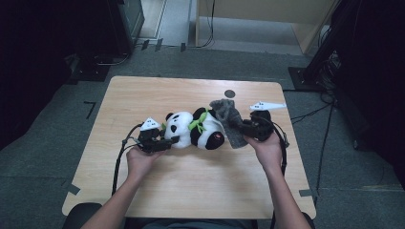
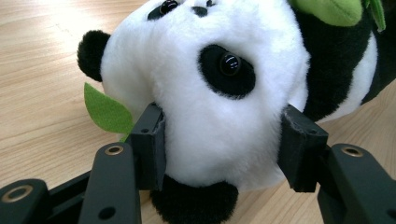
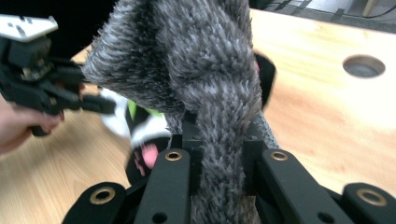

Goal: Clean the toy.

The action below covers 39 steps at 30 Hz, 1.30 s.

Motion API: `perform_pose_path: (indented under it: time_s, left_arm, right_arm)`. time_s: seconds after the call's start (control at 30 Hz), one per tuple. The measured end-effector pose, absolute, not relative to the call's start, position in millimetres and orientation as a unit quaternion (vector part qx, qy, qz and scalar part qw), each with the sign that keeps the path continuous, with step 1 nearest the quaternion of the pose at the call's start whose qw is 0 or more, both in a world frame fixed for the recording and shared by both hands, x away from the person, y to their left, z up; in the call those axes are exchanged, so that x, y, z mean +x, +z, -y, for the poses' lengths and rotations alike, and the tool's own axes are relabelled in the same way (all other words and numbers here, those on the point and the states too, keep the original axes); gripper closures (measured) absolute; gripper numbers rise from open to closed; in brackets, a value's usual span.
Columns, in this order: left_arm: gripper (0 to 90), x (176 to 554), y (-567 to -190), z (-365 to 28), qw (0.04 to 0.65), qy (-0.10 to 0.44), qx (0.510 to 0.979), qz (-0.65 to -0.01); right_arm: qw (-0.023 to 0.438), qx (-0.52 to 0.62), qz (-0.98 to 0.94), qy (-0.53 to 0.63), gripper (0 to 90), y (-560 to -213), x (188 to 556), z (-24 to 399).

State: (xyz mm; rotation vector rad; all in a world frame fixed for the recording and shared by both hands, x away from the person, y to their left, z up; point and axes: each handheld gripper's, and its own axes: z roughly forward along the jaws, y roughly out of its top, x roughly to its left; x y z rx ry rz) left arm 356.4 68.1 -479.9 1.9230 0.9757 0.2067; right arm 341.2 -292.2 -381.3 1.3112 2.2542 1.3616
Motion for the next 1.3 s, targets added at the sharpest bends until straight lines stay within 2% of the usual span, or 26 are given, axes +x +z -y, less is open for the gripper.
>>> perform_pose_path:
  time_s: [0.33, 0.6, 0.8, 0.83, 1.13, 1.3]
  left_arm:
    - [41.6, 356.4, -482.2, -69.1, 0.474, 0.083, 0.783, -0.393]
    - [41.6, 356.2, -481.4, -68.5, 0.474, 0.089, 0.783, -0.394]
    - [41.5, 354.2, -482.6, -68.4, 0.475, 0.097, 0.782, -0.391]
    - [41.3, 354.2, -482.7, -68.6, 0.475, 0.097, 0.782, -0.391]
    - [41.4, 353.9, -483.0, -68.1, 0.477, 0.103, 0.777, -0.398]
    - [41.7, 354.7, -481.9, -67.4, 0.476, 0.103, 0.775, -0.403]
  right_arm:
    - [0.099, 0.401, -0.797, 0.440, 79.8, -351.9, 371.8, 244.5]
    - [0.084, 0.369, -0.819, 0.431, 79.8, -346.3, 386.8, 200.8]
    - [0.064, 0.344, -0.841, 0.412, 79.6, -353.3, 396.6, 157.5]
    - [0.060, 0.333, -0.851, 0.401, 79.6, -356.3, 399.4, 139.4]
    - [0.031, 0.331, -0.876, 0.349, 79.6, -386.0, 411.4, 92.9]
    - [0.020, 0.335, -0.883, 0.327, 79.5, -396.5, 412.7, 85.3]
